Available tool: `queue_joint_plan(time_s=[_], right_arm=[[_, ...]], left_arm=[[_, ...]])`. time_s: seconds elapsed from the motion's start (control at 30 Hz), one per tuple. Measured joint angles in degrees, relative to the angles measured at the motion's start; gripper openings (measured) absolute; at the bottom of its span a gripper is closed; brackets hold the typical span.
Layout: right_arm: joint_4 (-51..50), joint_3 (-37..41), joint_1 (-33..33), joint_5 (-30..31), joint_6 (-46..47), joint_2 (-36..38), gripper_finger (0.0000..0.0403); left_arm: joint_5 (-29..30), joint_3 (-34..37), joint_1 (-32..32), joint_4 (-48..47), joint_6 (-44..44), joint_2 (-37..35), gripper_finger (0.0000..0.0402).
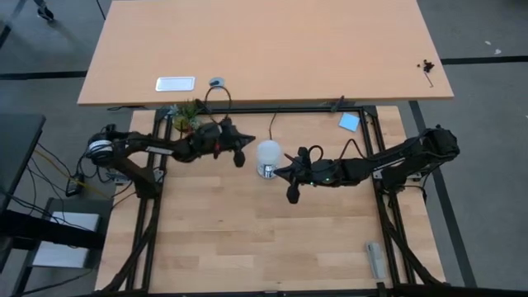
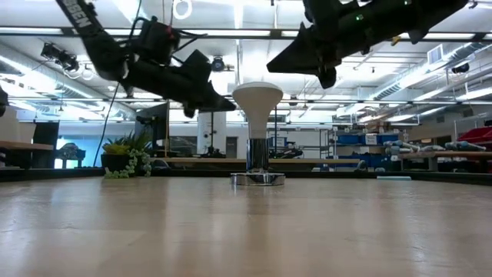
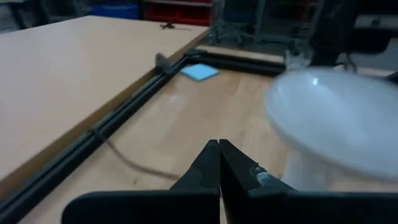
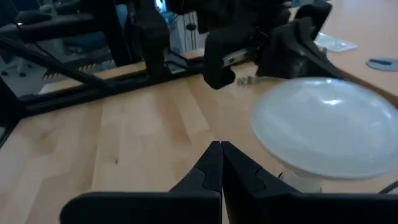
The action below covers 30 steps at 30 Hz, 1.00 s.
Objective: Screw lightbulb
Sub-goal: Remove the white lightbulb from the desk lamp
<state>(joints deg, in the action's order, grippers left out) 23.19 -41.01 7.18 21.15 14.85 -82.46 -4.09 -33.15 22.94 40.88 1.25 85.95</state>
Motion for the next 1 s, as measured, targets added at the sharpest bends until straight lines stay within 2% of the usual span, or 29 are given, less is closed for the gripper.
queue_joint_plan(time_s=[0.17,0.33,0.7,1.0], right_arm=[[-0.3,-0.02,-1.24,-0.27,-0.01,-0.46,0.0009],[-1.39,-0.03,-2.66,-1.18,0.0,-0.96,0.0009],[-4.65,-0.02,-4.76,-2.31,0.59,-0.92,0.0009],[-5.35,-0.02,-5.86,-2.0,1.49,-0.92,0.0009]], left_arm=[[-9.65,-6.15,1.88,0.11,-0.19,4.51,0.0],[-14.97,-11.01,1.99,-1.91,-0.73,8.91,0.0],[-17.51,-12.17,1.86,-2.0,-0.65,10.65,0.0],[-17.29,-11.71,1.9,-2.71,-0.56,10.63,0.0]])
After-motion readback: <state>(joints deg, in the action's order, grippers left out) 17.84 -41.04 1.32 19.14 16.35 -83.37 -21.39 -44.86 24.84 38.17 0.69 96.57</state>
